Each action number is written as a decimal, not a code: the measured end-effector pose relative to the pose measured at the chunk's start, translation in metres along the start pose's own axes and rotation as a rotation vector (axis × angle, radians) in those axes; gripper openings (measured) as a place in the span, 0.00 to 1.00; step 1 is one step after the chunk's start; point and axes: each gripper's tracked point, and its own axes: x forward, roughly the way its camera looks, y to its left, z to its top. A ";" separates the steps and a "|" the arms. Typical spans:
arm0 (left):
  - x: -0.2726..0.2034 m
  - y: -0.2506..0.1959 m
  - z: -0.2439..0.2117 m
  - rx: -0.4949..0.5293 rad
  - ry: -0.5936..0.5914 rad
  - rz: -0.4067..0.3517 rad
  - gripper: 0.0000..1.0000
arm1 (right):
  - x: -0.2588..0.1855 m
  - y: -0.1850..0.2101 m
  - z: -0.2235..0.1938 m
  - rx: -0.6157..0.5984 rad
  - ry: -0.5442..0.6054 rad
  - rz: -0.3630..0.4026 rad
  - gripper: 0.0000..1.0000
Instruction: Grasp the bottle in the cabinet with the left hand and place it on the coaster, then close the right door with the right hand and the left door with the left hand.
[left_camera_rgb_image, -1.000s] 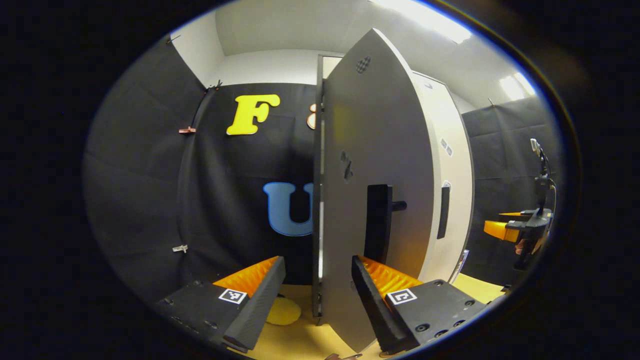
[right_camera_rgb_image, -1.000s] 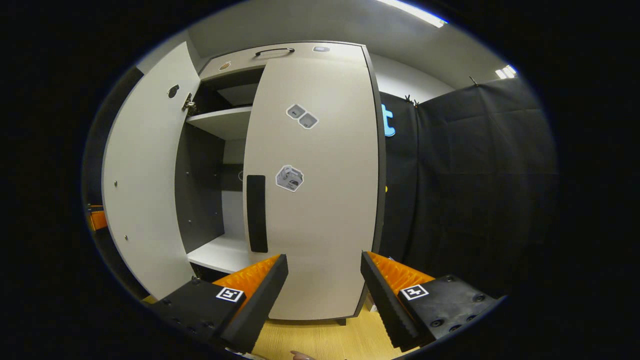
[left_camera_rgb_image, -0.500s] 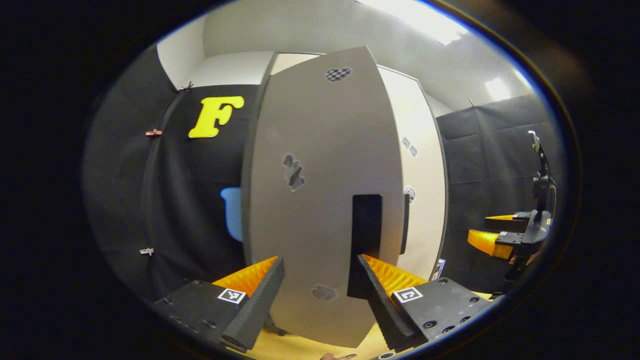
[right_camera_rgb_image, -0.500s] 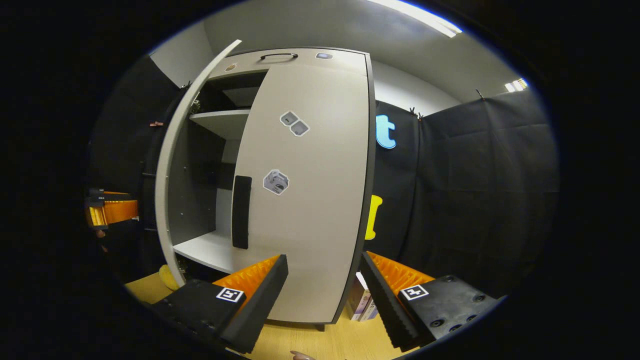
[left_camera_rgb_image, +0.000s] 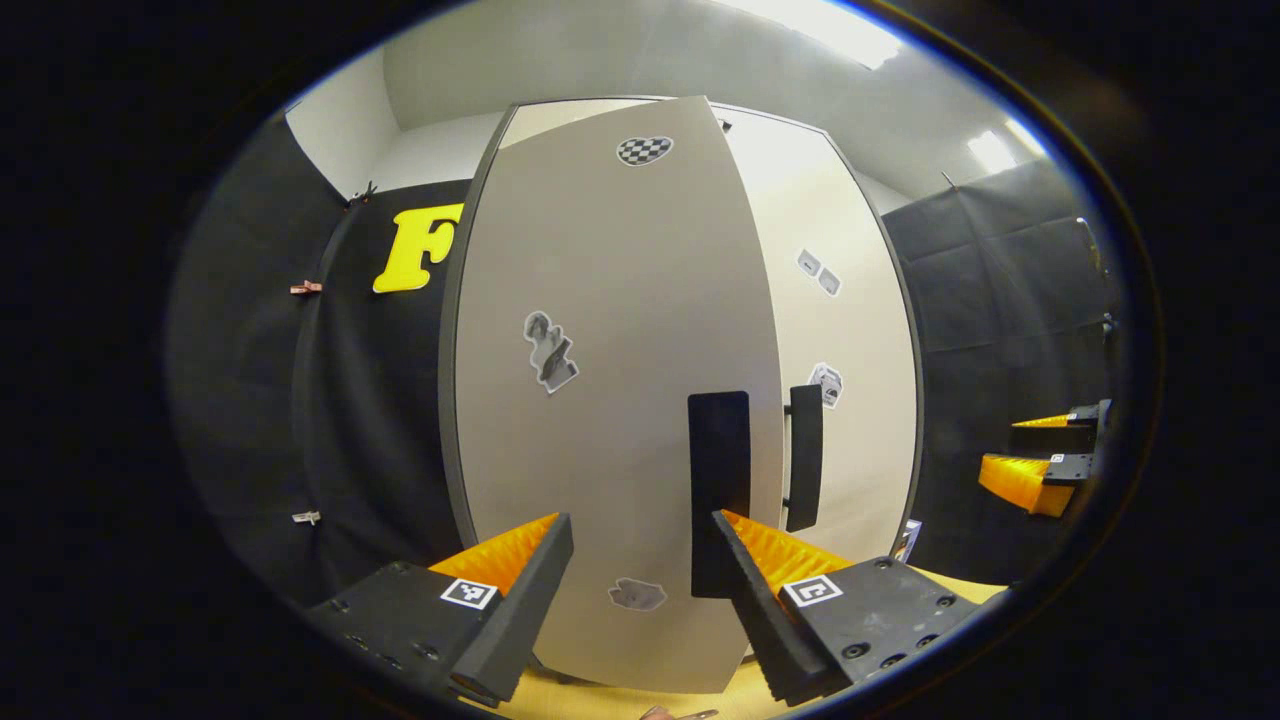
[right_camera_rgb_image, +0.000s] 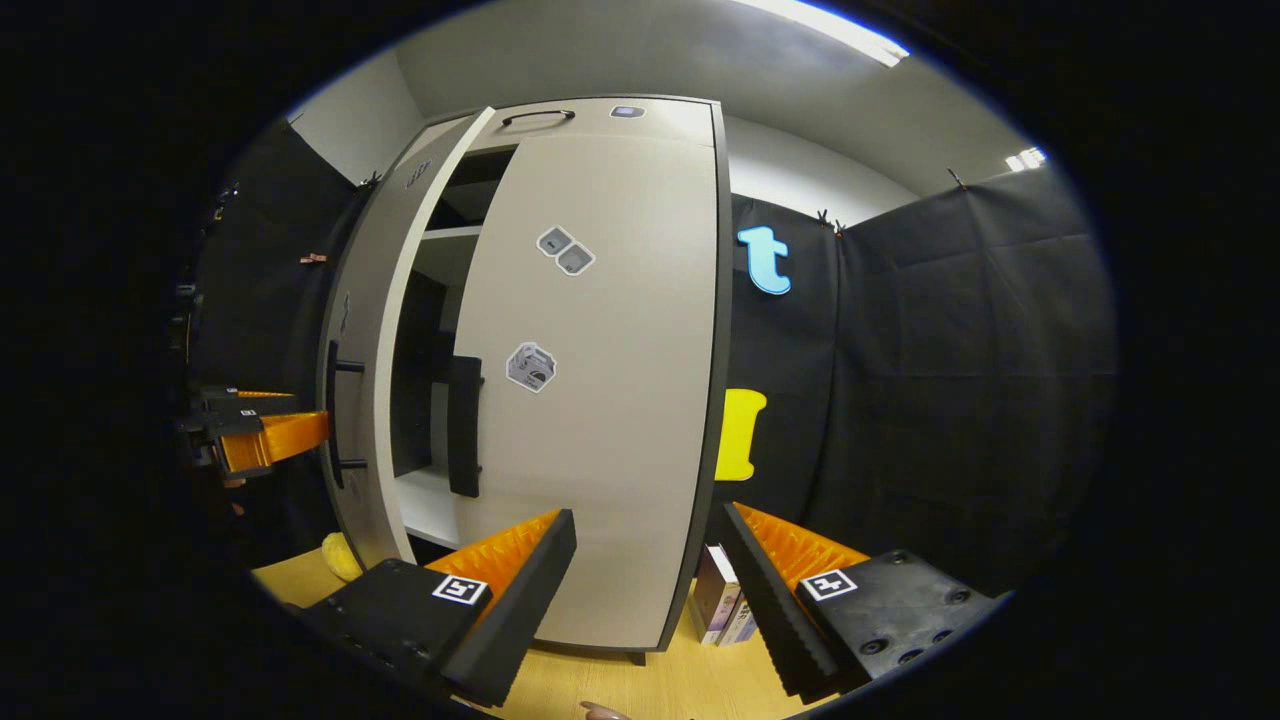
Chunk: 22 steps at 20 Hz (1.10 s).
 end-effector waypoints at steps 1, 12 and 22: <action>0.005 -0.003 0.000 0.003 -0.001 0.008 0.88 | -0.001 0.000 0.001 0.003 0.001 0.005 0.97; 0.038 -0.013 -0.005 0.014 -0.006 0.058 0.87 | -0.018 -0.003 0.008 0.027 0.002 0.035 0.97; 0.000 -0.013 0.007 0.039 -0.007 0.056 0.93 | -0.036 0.005 0.020 0.040 -0.013 0.077 0.97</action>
